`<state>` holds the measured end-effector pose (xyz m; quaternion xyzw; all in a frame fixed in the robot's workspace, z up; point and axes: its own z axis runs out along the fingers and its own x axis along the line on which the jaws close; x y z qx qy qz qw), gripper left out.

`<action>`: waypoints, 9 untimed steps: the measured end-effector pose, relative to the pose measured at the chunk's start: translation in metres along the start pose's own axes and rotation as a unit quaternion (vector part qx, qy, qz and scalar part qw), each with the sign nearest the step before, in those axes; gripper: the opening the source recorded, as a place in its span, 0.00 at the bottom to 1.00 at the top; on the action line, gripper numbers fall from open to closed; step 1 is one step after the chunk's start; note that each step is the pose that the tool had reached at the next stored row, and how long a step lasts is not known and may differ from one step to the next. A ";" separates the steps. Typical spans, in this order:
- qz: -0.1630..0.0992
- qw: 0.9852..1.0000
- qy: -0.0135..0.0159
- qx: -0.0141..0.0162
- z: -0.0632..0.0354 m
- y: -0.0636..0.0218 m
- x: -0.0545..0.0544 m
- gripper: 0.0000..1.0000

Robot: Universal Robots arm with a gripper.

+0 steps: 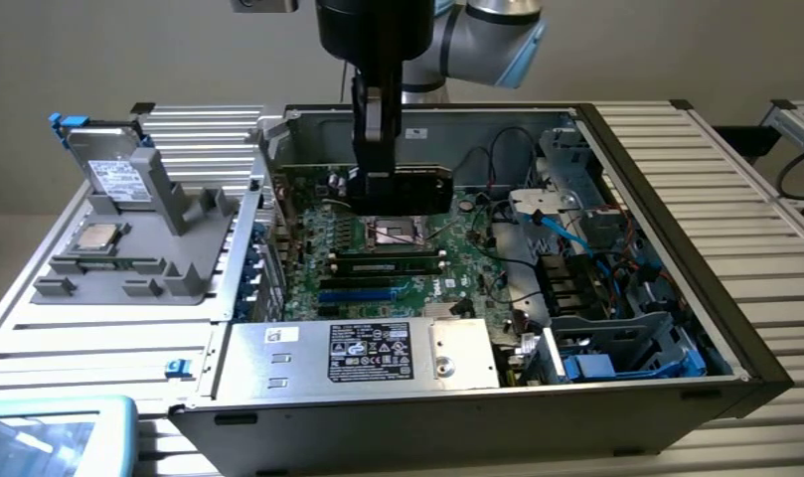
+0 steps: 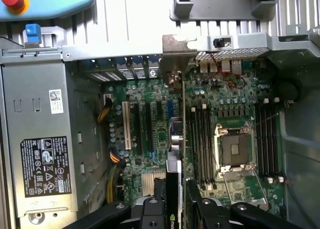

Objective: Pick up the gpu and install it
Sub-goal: 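Insert the gpu into the slot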

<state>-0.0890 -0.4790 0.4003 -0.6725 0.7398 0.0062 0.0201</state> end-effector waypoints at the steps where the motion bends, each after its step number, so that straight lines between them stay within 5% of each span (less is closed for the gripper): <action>1: 0.000 1.000 0.004 0.000 0.0007 0.0000 0.000 0.28; 4: 0.000 1.000 0.017 0.001 0.0025 0.0000 -0.001 0.28; 9: 0.000 1.000 0.018 0.002 0.0111 0.0001 -0.002 0.28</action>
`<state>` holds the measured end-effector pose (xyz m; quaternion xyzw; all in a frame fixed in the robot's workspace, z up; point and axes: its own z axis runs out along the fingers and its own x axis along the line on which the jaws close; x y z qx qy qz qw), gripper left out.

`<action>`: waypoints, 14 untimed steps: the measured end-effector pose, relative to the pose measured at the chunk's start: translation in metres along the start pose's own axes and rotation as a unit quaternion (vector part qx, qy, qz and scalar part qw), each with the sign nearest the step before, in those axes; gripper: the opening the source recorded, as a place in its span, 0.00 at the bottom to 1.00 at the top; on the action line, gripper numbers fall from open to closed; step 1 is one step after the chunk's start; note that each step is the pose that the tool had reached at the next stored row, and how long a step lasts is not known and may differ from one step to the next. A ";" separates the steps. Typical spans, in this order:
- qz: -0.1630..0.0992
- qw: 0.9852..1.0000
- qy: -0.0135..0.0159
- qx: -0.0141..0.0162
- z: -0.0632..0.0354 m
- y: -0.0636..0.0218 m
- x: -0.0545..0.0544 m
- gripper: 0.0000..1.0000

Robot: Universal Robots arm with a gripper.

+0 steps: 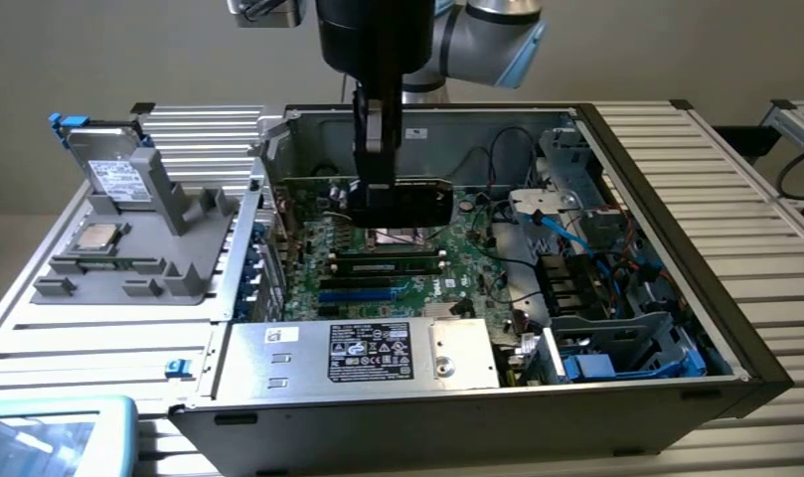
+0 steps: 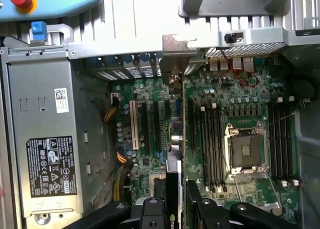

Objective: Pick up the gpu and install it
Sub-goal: 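Insert the gpu into the slot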

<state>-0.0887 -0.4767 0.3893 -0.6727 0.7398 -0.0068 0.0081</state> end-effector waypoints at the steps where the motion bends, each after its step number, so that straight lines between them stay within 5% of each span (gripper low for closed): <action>1: 0.000 1.000 0.000 0.000 0.0017 0.0000 0.000 0.28; 14: 0.000 1.000 0.001 0.000 0.0254 0.0007 -0.002 0.28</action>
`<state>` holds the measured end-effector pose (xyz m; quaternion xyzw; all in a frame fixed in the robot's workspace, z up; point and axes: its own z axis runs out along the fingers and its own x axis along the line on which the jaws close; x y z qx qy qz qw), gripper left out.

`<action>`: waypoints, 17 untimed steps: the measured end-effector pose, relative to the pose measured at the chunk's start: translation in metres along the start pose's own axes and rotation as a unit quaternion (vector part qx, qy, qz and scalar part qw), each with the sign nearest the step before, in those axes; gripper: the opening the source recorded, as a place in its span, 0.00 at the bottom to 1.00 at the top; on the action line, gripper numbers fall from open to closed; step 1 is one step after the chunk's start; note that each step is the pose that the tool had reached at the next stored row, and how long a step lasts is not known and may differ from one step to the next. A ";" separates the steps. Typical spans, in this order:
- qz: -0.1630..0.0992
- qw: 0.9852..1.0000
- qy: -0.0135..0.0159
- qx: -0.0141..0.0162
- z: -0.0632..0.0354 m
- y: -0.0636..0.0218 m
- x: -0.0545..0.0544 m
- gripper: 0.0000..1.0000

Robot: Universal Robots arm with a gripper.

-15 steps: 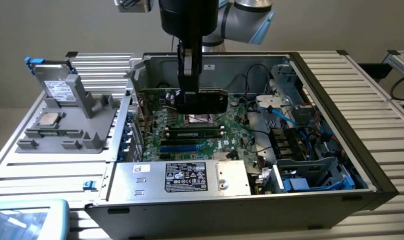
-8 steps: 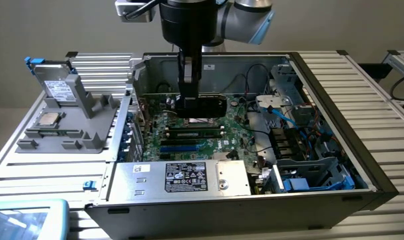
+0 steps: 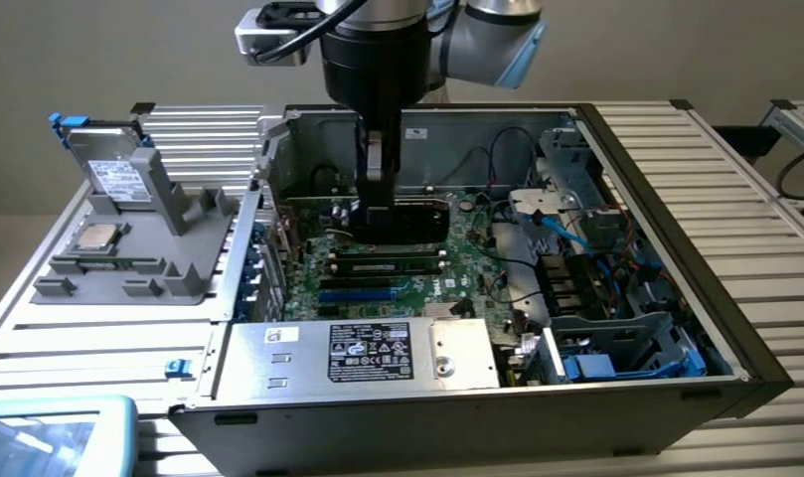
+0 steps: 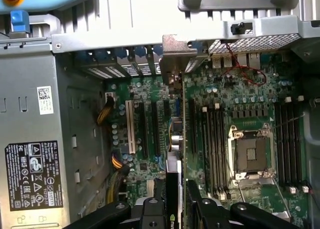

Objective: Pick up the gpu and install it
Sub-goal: 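Insert the gpu into the slot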

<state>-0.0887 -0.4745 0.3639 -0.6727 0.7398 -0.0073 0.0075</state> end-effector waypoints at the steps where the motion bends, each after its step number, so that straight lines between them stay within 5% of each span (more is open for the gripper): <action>1: 0.000 1.000 0.001 0.000 0.0019 0.0001 0.000 0.28; 4: 0.000 1.000 0.004 0.000 0.0066 0.0002 0.000 0.28; 10: 0.000 1.000 0.017 0.002 0.0131 0.0003 0.000 0.28; 17: 0.000 1.000 0.017 0.002 0.0259 0.0025 -0.001 0.28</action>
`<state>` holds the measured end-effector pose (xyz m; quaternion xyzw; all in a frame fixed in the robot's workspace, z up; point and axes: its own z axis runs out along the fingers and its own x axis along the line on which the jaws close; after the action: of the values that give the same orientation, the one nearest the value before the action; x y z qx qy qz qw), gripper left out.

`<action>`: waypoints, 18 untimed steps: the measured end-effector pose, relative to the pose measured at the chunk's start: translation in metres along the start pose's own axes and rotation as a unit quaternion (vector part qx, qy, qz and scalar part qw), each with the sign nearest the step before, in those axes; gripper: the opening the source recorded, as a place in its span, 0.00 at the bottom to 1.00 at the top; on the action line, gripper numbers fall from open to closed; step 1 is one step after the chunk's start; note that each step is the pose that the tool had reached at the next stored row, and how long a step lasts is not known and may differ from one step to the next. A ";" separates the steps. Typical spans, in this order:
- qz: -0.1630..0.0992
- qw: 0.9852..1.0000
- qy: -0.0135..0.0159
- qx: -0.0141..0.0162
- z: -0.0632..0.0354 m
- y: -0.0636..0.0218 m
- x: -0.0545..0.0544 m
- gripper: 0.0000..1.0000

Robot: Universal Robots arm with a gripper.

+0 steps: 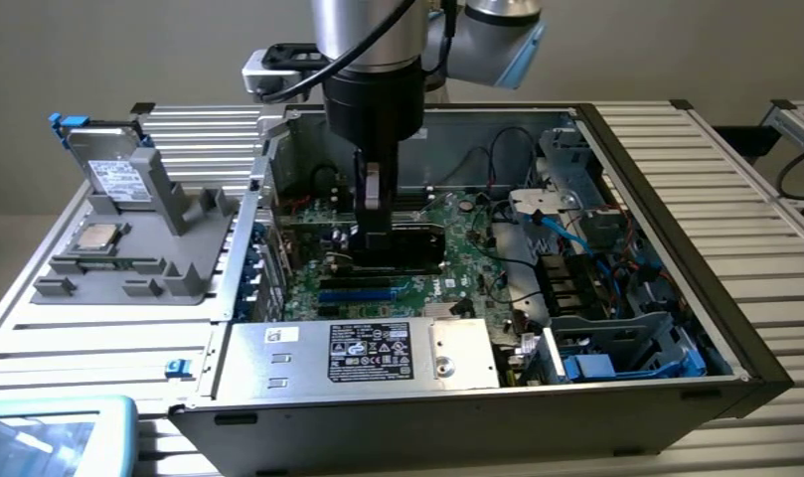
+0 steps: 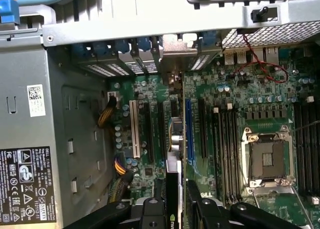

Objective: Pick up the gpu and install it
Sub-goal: 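Insert the gpu into the slot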

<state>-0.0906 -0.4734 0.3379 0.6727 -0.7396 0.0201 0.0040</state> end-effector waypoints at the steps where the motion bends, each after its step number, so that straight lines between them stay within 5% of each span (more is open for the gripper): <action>1: 0.000 1.000 0.000 0.000 0.0018 0.0005 0.000 0.28; 18: 0.002 1.000 0.000 -0.001 0.0308 0.0060 -0.009 0.28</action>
<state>-0.0952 -0.4651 0.3067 0.6714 -0.7409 0.0196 0.0047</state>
